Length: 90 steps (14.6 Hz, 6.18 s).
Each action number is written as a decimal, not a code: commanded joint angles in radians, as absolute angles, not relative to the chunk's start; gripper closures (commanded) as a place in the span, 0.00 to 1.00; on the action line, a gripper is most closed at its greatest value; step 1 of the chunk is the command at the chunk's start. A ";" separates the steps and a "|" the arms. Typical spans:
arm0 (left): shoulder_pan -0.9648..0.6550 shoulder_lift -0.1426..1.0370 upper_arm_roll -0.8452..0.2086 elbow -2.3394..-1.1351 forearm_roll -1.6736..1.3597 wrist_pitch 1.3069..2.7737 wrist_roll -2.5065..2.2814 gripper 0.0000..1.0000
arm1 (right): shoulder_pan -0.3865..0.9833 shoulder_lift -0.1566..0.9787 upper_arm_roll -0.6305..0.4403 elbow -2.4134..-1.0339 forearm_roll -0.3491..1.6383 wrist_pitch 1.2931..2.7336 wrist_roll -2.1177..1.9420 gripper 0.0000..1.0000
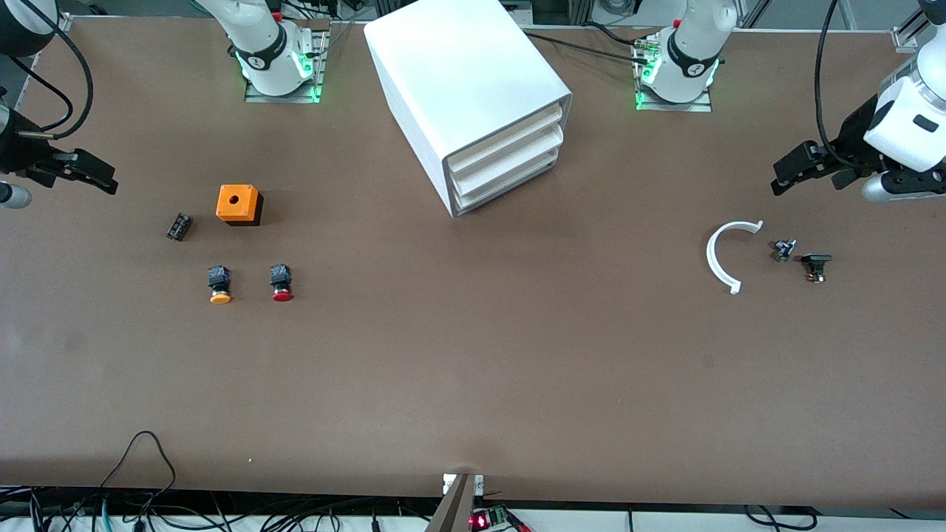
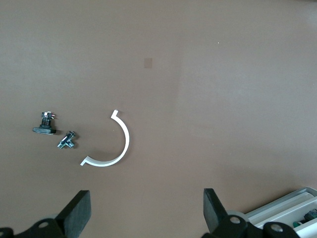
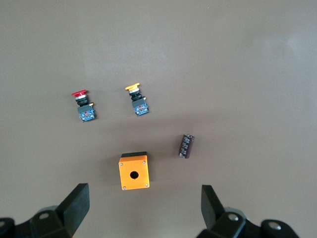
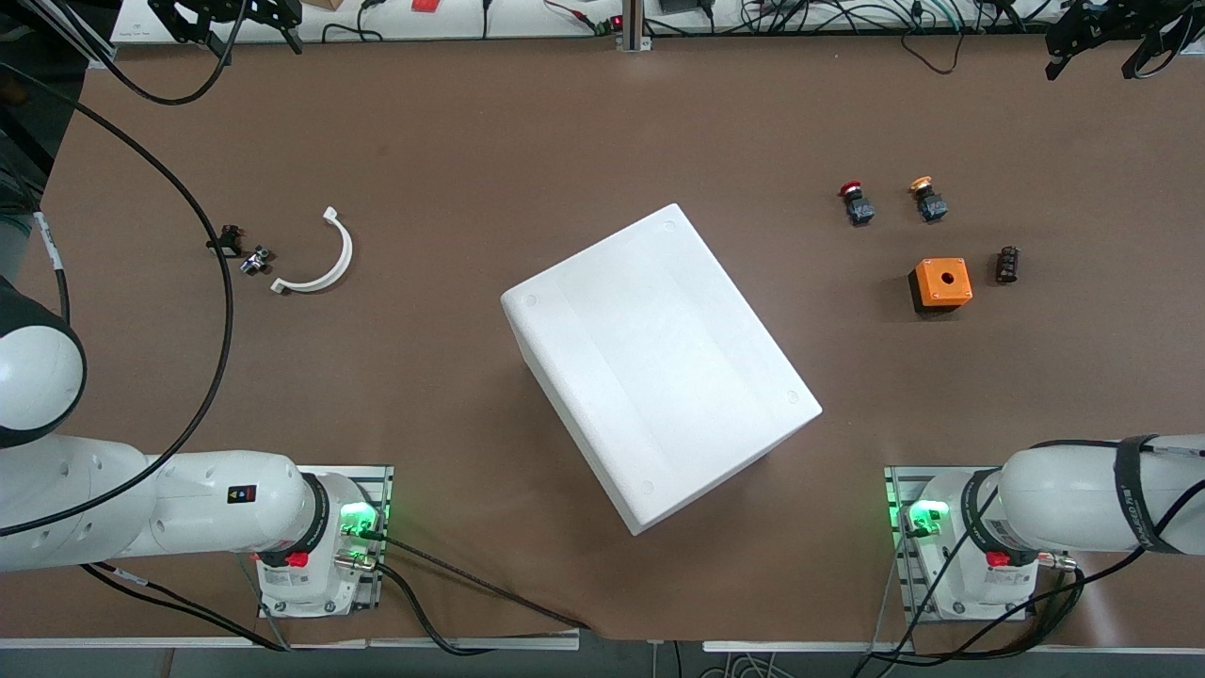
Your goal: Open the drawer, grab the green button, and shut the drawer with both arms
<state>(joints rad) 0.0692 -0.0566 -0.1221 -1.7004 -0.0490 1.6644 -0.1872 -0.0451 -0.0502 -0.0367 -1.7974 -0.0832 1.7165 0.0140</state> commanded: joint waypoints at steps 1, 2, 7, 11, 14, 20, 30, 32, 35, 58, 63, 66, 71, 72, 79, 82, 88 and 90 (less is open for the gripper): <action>0.074 -0.051 -0.126 -1.674 -0.067 1.643 -0.166 0.00 | -0.048 -0.072 -0.038 -1.815 -0.066 1.729 0.005 0.00; 0.074 -0.045 -0.124 -1.666 -0.066 1.643 -0.169 0.00 | -0.049 -0.072 -0.038 -1.815 -0.058 1.733 0.005 0.00; 0.064 -0.038 -0.127 -1.640 -0.066 1.635 -0.173 0.00 | -0.049 -0.071 -0.040 -1.815 -0.035 1.732 -0.005 0.00; 0.061 -0.032 -0.143 -1.637 -0.054 1.634 -0.173 0.00 | -0.048 -0.071 -0.040 -1.813 -0.038 1.727 -0.006 0.00; 0.060 -0.031 -0.159 -1.625 -0.061 1.634 -0.179 0.00 | -0.048 -0.071 -0.040 -1.813 -0.038 1.726 -0.008 0.00; 0.058 0.040 -0.218 -1.628 -0.061 1.600 -0.173 0.00 | -0.048 -0.072 -0.034 -1.812 -0.038 1.726 -0.008 0.00; 0.058 0.413 -0.255 -1.748 -0.475 1.687 -0.097 0.00 | -0.048 -0.071 -0.034 -1.812 -0.038 1.732 -0.008 0.00; 0.022 0.446 -0.258 -1.837 -0.562 1.765 0.028 0.00 | -0.048 -0.071 -0.035 -1.812 -0.038 1.730 -0.008 0.00; -0.012 0.474 -0.259 -2.001 -0.763 1.897 0.330 0.00 | -0.048 -0.069 -0.037 -1.812 -0.035 1.733 -0.008 0.00; 0.034 0.437 -0.365 -2.142 -0.893 2.225 0.563 1.00 | -0.041 0.020 -0.031 -1.727 -0.003 1.724 -0.011 0.00; 0.060 0.422 -0.364 -2.121 -0.871 2.263 0.558 0.00 | 0.044 0.023 -0.018 -1.718 0.037 1.730 0.008 0.00; 0.075 0.349 -0.356 -2.118 -0.867 2.330 0.552 0.00 | 0.144 0.057 -0.018 -1.703 0.041 1.746 0.002 0.00; 0.112 0.160 -0.336 -2.134 -0.859 2.401 0.554 0.00 | 0.309 0.168 -0.018 -1.628 0.089 1.798 -0.008 0.00; 0.130 0.115 -0.318 -2.135 -0.838 2.390 0.555 0.00 | 0.352 0.201 -0.018 -1.609 0.089 1.828 0.001 0.00; 0.140 -0.029 -0.134 -1.788 -0.264 1.814 0.532 0.00 | 0.596 0.438 -0.020 -1.376 0.077 1.878 -0.098 0.00; 0.130 -0.037 -0.094 -1.701 -0.154 1.635 0.448 0.00 | 0.691 0.579 -0.023 -1.225 0.077 1.920 -0.225 0.00; 0.097 -0.032 -0.098 -1.712 0.005 1.681 0.342 0.00 | 0.830 0.710 -0.029 -1.112 0.071 1.933 -0.351 0.00; 0.097 -0.037 -0.095 -1.712 0.012 1.668 0.334 0.00 | 0.856 0.739 -0.031 -1.112 0.068 1.962 -0.446 0.00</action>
<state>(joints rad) 0.1104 -0.0408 -0.1038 -1.7203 -0.0212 1.6697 0.3583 0.8325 0.6952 -0.0150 -1.1552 0.0730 1.9468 -0.3558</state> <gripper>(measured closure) 0.000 0.000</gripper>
